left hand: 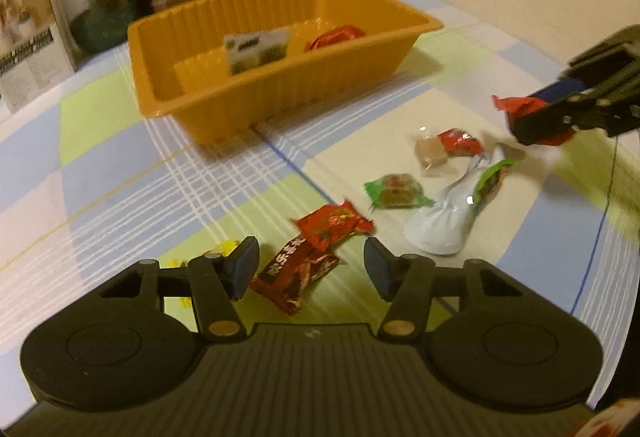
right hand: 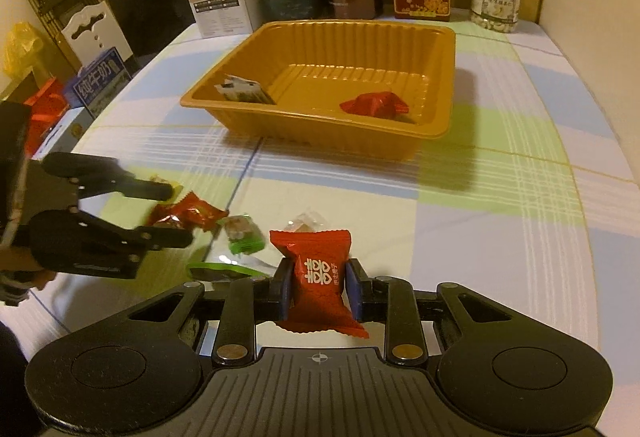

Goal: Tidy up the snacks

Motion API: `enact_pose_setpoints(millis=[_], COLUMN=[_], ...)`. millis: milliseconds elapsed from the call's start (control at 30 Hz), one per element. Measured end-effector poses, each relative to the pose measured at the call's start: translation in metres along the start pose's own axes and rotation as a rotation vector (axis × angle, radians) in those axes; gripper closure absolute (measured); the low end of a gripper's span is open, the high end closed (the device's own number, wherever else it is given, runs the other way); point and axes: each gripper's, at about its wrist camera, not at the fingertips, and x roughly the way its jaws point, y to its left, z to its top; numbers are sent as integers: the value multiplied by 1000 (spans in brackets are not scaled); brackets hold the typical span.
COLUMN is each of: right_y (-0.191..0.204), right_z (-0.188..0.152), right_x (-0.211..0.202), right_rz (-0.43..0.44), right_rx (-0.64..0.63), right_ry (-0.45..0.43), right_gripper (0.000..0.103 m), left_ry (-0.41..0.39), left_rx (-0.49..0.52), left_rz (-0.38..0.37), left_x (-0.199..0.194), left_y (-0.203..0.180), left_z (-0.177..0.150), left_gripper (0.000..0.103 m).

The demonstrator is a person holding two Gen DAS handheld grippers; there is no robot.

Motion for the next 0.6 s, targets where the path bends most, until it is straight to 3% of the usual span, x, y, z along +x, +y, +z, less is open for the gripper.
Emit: enact_pose_setpoints(millis=[33,100,367,600], right_y=[1,3,13,27], right_z=[-1,-2,-8,-20], right_x=[0,0,-1,-9], right_rz=[3,6,24,27], right_rx=[3,14,86,122], right_ry=[-2,-5,-9,-16], right_gripper=[75,75,75,75], left_ry=[5,11,21,5], left_rx=[-19,-45,-131,-143], left_rz=[-5,-9,45,117], left_x=[1,0,-19,-31], left_y=[3,3,-21,-51], left_z=[-1,-3,-21,-39], left_gripper=[50,63,72,77])
